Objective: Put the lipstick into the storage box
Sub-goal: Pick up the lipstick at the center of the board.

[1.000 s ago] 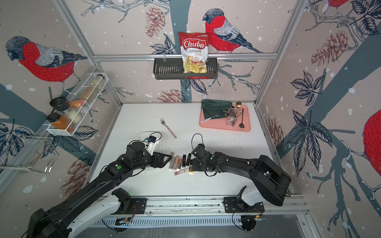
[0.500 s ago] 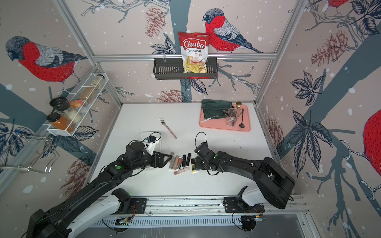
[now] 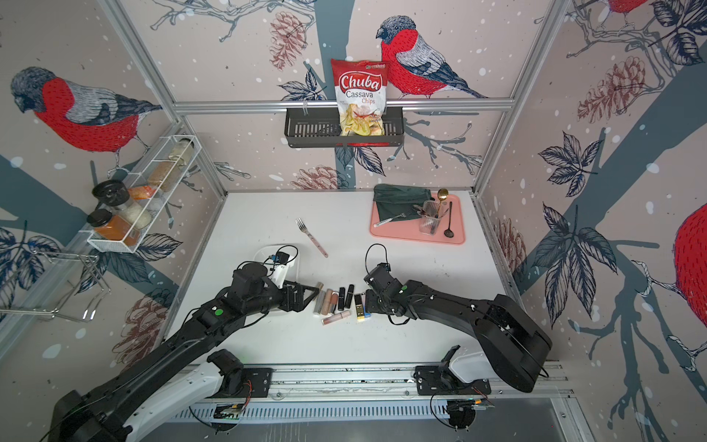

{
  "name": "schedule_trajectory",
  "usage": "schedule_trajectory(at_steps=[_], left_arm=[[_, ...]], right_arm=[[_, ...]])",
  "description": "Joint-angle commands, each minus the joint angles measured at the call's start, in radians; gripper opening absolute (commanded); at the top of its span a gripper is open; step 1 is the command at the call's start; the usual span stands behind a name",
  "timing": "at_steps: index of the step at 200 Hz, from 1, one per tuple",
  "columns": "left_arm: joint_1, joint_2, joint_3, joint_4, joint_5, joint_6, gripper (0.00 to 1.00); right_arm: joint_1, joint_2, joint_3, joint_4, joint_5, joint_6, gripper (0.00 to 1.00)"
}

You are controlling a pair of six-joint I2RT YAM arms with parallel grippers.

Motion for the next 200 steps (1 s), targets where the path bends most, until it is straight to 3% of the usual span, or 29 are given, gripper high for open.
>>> schedule_trajectory(at_steps=[1, 163, 200], left_arm=[[-0.002, -0.002, 0.004, 0.037, 0.002, 0.011, 0.96], [-0.001, -0.002, 0.002, 0.036, 0.000, 0.011, 0.96], [-0.002, 0.001, 0.004, 0.035, -0.001, 0.011, 0.96]], right_arm=[[0.001, 0.019, 0.014, 0.002, 0.014, -0.017, 0.65], [0.052, 0.121, 0.037, 0.049, 0.006, 0.000, 0.66], [0.036, 0.094, 0.016, 0.027, 0.027, -0.007, 0.58]])
